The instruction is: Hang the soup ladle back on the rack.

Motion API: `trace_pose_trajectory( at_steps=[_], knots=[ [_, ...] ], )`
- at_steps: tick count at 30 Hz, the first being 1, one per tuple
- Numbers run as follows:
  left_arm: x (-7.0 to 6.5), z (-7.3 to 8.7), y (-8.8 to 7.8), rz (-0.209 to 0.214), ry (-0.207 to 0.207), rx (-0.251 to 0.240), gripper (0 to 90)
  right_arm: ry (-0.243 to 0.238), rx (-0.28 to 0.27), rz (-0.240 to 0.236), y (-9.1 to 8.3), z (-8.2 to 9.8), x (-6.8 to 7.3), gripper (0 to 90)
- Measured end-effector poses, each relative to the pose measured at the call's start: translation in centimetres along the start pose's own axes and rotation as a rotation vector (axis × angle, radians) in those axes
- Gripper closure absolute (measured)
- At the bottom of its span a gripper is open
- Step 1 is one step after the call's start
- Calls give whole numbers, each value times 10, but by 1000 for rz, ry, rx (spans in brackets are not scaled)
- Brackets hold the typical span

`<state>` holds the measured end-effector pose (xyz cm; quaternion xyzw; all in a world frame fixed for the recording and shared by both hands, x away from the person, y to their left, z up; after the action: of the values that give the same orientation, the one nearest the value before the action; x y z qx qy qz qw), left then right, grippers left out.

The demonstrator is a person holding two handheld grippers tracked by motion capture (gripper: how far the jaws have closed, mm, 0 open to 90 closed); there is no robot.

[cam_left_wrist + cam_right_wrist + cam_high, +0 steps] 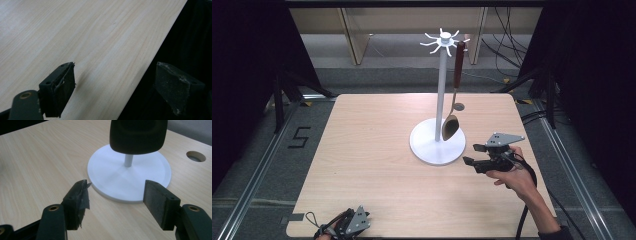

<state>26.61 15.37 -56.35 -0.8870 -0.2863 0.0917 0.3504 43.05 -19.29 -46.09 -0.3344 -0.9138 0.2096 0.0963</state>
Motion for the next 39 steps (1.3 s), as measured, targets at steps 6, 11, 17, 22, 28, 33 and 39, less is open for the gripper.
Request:
trace_pose_trajectory(
  at_steps=[6, 11, 17, 22, 28, 33, 39],
  knots=[
    [-1, 0, 0, 1, 5, 0, 162, 3, 27, -5, 1, 6, 4, 372],
    [-1, 1, -1, -3, 3, 1, 162, 2, 37, -12, 2, 10, 8, 369],
    [-1, 2, -1, -5, 6, 3, 162, -18, 36, -8, 1, 16, 9, 366],
    [-1, 1, -1, -7, 5, 0, 162, -4, 61, -20, -2, 24, 11, 354],
    [-1, 2, -2, -5, 5, -1, 162, -25, 63, -18, -6, 31, 14, 353],
    [-1, 2, -1, -8, 6, -1, 163, -10, 80, -29, -7, 39, 23, 344],
    [-1, 2, -1, -8, 6, 1, 162, -22, 96, -41, -8, 48, 29, 332]
  ],
)
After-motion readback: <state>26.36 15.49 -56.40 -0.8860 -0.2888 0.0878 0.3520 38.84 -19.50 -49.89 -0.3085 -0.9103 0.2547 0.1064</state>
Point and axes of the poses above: each handheld gripper's, and its own axes: y roughly forward along the jaws, z roughly out of its underside, x roughly to its left, the point moved 7 cm from there along y, roughly forward along the jaws, and after that the axes turned 8 degrees about -x, right-handed, at the moved point
